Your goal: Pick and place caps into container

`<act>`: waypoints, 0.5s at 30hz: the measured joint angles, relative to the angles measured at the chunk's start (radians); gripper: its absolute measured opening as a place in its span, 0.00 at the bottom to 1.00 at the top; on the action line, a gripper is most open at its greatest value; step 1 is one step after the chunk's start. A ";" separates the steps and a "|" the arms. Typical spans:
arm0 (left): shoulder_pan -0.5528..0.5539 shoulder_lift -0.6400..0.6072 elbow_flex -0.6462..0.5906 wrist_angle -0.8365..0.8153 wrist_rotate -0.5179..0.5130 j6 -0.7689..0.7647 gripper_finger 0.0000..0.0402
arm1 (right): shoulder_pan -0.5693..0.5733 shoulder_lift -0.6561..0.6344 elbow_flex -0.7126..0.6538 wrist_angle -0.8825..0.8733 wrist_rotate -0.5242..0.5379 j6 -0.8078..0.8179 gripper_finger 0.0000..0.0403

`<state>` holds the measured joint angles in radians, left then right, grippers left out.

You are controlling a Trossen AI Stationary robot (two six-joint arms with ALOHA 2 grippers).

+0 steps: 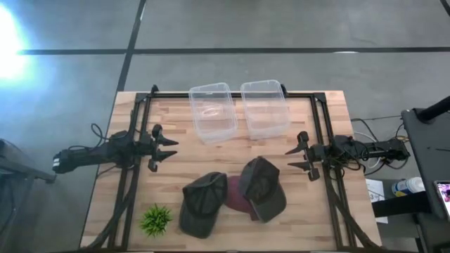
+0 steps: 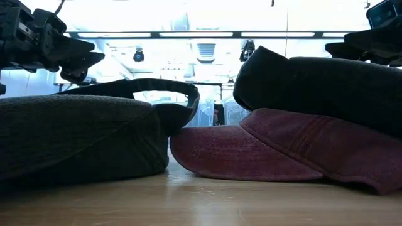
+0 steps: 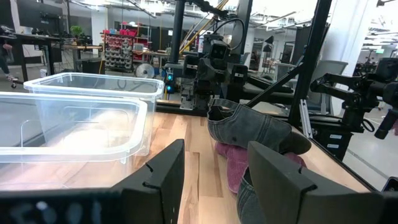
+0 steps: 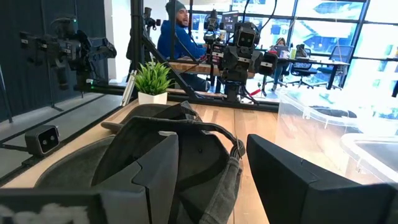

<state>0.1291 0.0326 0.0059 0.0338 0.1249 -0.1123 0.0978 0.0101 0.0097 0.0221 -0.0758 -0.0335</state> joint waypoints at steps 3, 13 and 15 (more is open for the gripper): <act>0.000 0.000 0.000 0.000 0.000 0.000 0.42 | 0.000 0.000 0.000 -0.002 0.044 -0.184 0.46; 0.000 0.000 0.000 0.000 0.000 0.000 0.42 | -0.001 0.000 0.000 0.001 0.157 -0.313 0.46; 0.000 0.000 0.000 0.000 0.000 0.000 0.42 | -0.001 0.000 0.000 0.001 0.157 -0.260 0.46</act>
<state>0.1291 0.0326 0.0059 0.0337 0.1249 -0.1123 0.0973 0.0101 0.0093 0.0234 0.0812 -0.2938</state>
